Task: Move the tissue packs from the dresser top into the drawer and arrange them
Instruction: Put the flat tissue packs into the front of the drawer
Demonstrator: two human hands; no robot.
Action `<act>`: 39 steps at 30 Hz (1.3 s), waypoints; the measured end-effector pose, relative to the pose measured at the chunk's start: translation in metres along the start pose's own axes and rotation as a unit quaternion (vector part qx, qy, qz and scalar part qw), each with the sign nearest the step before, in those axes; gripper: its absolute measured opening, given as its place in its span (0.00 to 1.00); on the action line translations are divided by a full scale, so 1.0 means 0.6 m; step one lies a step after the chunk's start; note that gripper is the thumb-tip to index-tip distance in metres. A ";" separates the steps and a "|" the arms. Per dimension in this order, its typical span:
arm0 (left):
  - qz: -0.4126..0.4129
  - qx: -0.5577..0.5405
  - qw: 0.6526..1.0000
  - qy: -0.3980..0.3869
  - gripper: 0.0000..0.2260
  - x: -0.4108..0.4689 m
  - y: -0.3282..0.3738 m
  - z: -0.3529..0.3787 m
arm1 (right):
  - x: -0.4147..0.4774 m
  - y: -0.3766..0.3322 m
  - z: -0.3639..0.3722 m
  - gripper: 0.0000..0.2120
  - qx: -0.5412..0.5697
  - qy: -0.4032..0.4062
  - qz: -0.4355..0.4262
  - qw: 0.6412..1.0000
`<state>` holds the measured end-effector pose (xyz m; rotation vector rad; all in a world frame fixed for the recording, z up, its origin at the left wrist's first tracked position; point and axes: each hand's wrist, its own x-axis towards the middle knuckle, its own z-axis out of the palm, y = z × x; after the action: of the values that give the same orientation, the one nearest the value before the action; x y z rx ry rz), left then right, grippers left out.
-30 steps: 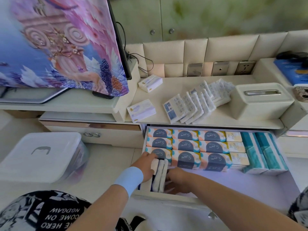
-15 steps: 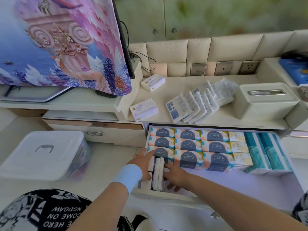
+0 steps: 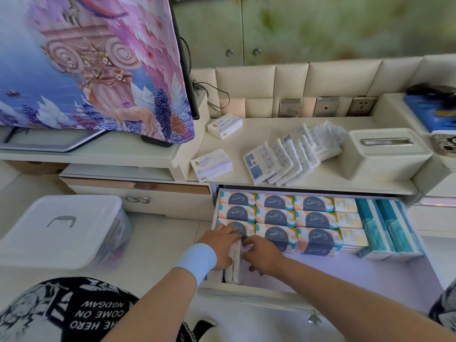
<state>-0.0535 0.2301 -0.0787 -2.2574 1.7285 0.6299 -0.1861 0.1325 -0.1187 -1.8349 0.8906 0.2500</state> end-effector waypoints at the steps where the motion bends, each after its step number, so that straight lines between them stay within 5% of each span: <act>1: -0.003 -0.001 1.000 0.005 0.31 0.003 -0.002 -0.001 | 0.000 -0.003 0.000 0.15 0.017 0.012 -0.001 1.000; 6: -0.014 0.004 1.000 0.005 0.31 0.007 0.005 -0.003 | -0.015 -0.008 0.001 0.23 0.018 -0.078 0.005 0.997; 9: -0.025 0.003 1.000 -0.007 0.33 0.008 0.007 -0.005 | -0.013 -0.008 -0.013 0.21 -0.026 -0.056 -0.008 0.998; 12: -0.041 -0.049 0.998 -0.001 0.31 0.017 0.005 -0.034 | -0.006 -0.021 -0.041 0.15 -0.105 0.031 -0.034 0.993; 17: -0.062 -0.168 0.982 0.058 0.20 0.063 0.005 -0.129 | 0.007 -0.067 -0.129 0.13 -0.088 0.203 -0.068 0.973; 21: -0.068 -0.210 0.967 0.126 0.25 0.104 0.017 -0.212 | 0.022 -0.101 -0.224 0.15 -0.133 0.326 -0.105 0.930; 26: -0.108 -0.283 0.940 0.160 0.26 0.190 0.037 -0.261 | 0.051 -0.115 -0.325 0.30 -0.220 0.400 0.016 0.890; 32: -0.157 -0.358 0.914 0.109 0.32 0.261 0.056 -0.247 | 0.101 -0.107 -0.365 0.43 -0.101 0.342 0.115 0.927; 39: -0.165 -0.420 0.882 0.134 0.27 0.279 0.046 -0.236 | 0.127 -0.107 -0.347 0.34 0.112 0.303 0.093 0.942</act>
<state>-0.0165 0.0175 -0.0296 -3.2589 1.2146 1.2040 -0.1361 -0.0708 -0.0222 -1.6281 1.4561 -0.3139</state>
